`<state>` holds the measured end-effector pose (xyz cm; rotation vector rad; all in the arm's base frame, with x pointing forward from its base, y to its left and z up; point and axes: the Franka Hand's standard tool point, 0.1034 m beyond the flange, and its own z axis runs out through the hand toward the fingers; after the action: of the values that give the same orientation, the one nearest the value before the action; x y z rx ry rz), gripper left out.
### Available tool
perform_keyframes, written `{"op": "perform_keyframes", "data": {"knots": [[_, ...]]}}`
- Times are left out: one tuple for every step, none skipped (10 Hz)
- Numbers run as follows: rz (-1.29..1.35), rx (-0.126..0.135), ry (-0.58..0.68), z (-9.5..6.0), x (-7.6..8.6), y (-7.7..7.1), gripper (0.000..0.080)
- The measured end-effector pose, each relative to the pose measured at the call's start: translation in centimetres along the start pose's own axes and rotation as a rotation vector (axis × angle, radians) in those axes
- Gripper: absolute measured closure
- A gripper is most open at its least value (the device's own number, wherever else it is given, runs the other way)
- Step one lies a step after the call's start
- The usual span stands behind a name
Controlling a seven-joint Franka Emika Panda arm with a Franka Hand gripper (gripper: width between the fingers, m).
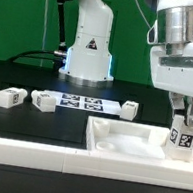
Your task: Assemble square table
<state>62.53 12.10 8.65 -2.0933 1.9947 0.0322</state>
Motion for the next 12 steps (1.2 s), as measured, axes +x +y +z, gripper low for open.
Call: {"op": "perform_keyframes", "data": {"knots": [[0.029,0.002,-0.006,0.01,-0.09,-0.01,0.0505],[0.057,0.002,-0.013,0.06,-0.25,0.04,0.0395],[0.034,0.002,-0.013,0.08,-0.30,0.05,0.0395],[-0.027,-0.005,-0.015,0.08,-0.24,0.11,0.0255],[-0.118,-0.048,-0.031,-0.08,0.08,0.30,0.0183],[-0.224,-0.076,-0.049,-0.29,0.34,-0.05,0.0183],[-0.340,-0.060,-0.049,-0.26,0.65,-0.46,0.0155],[-0.405,-0.060,-0.051,-0.20,0.57,-0.37,0.0151],[-0.446,-0.059,-0.052,-0.20,0.56,-0.37,0.0151],[-0.554,-0.057,-0.055,-0.21,0.63,-0.38,0.0150],[-0.606,-0.056,-0.056,-0.21,0.63,-0.38,0.0150],[-0.700,-0.054,-0.059,-0.21,0.67,-0.37,0.0150]]}}
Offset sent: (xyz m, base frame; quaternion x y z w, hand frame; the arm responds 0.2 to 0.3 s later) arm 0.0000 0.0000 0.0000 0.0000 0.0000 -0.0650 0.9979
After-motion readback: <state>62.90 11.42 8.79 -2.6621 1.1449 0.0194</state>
